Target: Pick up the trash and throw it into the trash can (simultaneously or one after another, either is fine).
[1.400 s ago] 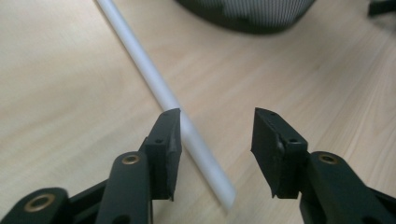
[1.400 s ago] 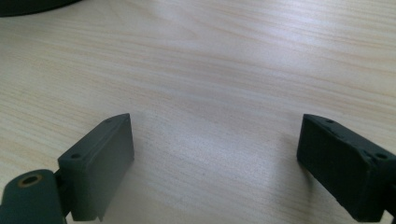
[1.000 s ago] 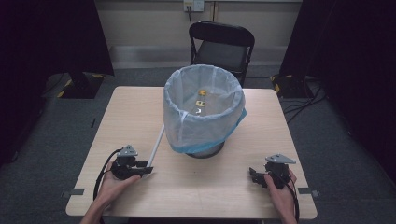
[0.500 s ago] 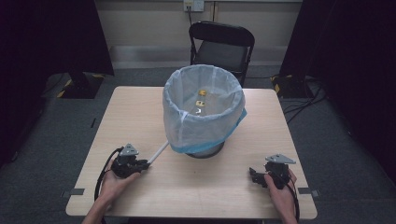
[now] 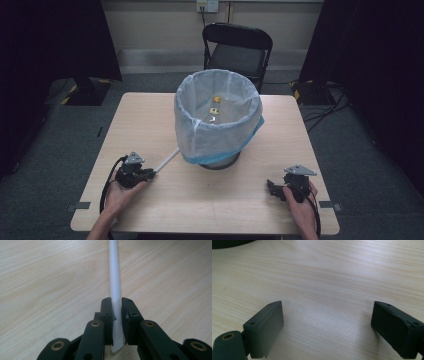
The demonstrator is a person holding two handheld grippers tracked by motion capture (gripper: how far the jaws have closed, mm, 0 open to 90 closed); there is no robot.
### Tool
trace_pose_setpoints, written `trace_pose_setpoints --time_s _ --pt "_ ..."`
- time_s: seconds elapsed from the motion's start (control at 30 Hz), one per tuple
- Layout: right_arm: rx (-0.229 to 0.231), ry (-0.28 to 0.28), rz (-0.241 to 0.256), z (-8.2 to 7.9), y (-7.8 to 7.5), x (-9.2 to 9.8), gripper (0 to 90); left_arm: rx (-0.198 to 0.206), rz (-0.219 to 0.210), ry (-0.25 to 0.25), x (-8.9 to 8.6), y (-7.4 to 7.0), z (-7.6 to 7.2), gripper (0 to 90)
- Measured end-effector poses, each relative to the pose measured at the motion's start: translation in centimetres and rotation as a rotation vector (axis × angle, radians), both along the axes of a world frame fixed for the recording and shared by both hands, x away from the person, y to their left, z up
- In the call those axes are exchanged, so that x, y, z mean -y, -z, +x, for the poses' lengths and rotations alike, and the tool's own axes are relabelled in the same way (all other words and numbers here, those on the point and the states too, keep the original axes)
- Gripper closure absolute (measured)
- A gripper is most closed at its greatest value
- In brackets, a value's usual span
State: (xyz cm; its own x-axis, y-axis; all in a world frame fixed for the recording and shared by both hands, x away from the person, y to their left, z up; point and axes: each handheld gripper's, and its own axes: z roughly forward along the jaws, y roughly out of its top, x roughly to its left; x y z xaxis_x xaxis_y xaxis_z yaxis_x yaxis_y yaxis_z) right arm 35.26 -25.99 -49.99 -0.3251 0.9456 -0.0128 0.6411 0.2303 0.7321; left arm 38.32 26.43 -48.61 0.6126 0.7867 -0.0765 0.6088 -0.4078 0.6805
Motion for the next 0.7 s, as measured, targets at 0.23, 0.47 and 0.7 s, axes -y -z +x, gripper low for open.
trace_pose_setpoints --time_s 0.23,0.47,0.7 --pt "0.000 0.000 0.000 0.0 0.0 0.0 10.0 -0.018 -0.038 -0.031 -0.8 0.1 0.2 80.6" --pt "0.000 0.000 0.000 0.0 0.0 0.0 10.0 -0.007 -0.084 -0.051 -1.5 -0.4 0.1 80.6" --pt "0.000 0.000 0.000 0.0 0.0 0.0 10.0 0.002 -0.127 -0.071 -2.1 -0.7 0.2 80.5"
